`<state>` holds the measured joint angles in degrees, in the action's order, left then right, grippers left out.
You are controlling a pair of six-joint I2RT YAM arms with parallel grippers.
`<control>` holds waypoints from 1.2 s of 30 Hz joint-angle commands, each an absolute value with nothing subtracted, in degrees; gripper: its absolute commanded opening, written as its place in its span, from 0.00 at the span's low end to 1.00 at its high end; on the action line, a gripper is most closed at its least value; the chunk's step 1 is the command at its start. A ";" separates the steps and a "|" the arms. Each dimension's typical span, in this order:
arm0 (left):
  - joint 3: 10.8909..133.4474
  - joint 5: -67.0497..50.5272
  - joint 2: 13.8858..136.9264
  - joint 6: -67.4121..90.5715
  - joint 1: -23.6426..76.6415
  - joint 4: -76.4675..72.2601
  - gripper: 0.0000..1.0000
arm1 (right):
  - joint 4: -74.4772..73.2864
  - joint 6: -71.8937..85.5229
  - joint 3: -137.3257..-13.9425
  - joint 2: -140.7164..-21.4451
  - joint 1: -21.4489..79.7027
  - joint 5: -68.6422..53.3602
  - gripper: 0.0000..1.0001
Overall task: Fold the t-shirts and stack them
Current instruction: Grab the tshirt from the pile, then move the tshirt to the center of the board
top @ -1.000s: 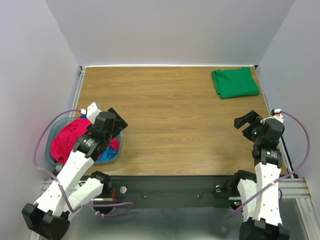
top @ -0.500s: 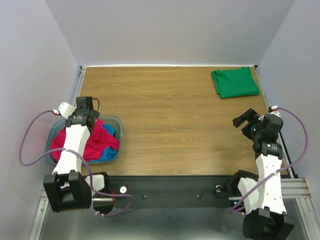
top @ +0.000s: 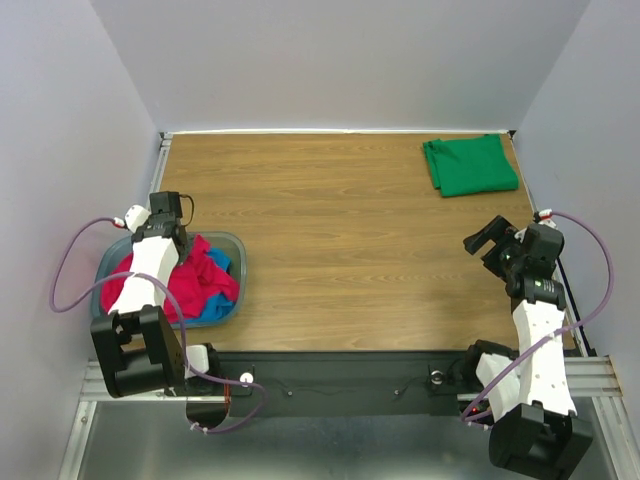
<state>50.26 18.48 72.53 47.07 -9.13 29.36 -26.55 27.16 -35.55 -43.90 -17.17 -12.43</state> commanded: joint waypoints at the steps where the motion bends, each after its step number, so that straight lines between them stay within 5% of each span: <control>1: 50.45 13.63 71.90 45.80 -9.23 27.25 0.00 | -26.10 26.46 -38.50 -42.80 -17.05 -11.16 1.00; 10: 54.13 2.22 55.75 40.61 -7.57 21.71 0.00 | -26.81 26.46 -39.99 -42.45 -17.05 -11.25 1.00; 15: 61.68 -1.24 52.38 40.08 7.07 18.54 0.00 | -26.81 26.89 -40.87 -42.89 -17.05 -11.86 1.00; 26: 94.02 0.26 73.55 31.21 37.84 14.24 0.00 | -26.98 27.95 -41.40 -43.07 -17.05 -11.69 1.00; 34: 106.79 -17.91 84.11 27.07 43.95 7.39 0.00 | -28.21 27.95 -41.48 -42.98 -17.05 -7.48 1.00; 36: 105.65 -14.01 84.11 26.11 43.77 7.56 0.00 | -28.74 27.95 -41.66 -42.89 -17.05 -6.07 1.00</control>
<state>102.56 -10.79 86.52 29.47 44.29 14.98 -28.21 27.53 -38.85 -43.48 -17.15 -9.78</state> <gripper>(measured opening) 0.045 0.998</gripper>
